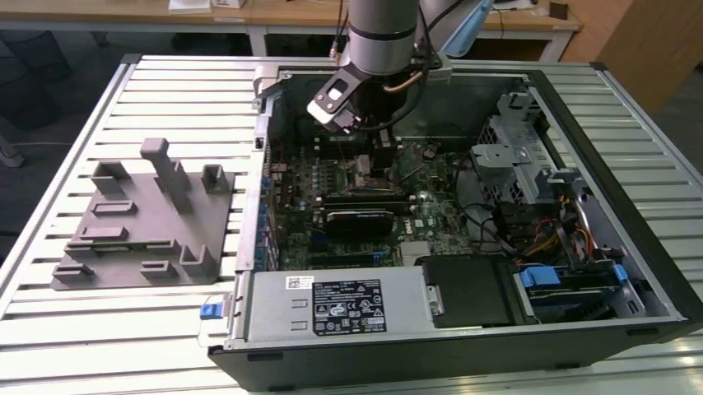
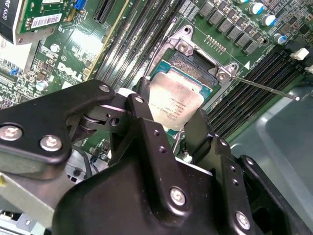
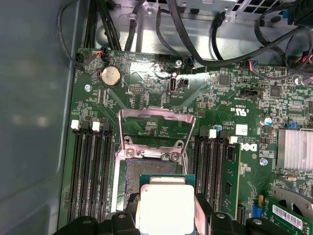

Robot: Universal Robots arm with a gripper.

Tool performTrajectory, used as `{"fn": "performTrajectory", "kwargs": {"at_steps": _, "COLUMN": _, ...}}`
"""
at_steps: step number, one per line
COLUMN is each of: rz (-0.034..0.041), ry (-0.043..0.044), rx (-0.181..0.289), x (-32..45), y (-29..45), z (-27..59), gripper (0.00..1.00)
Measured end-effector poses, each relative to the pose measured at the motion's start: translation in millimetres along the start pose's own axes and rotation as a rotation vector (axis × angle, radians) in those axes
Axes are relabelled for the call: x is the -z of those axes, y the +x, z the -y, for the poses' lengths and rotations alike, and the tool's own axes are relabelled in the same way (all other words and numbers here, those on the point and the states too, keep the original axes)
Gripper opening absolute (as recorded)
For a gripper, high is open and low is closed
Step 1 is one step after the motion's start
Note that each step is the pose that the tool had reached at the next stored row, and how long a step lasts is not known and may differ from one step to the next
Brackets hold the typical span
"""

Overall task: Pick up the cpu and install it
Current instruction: 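Place the cpu into insertion slot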

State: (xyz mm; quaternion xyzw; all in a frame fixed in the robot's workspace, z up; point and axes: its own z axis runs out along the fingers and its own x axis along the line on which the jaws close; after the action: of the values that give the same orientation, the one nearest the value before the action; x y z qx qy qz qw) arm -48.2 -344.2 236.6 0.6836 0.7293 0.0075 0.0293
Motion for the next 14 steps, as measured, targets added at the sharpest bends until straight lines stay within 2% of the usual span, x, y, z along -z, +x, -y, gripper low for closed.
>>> {"fn": "performTrajectory", "kwargs": {"at_steps": 14, "rz": 0.0003, "ry": 0.0, "rx": 0.0, "x": -3.8, "y": 0.3, "z": 1.5, "gripper": 0.53}}
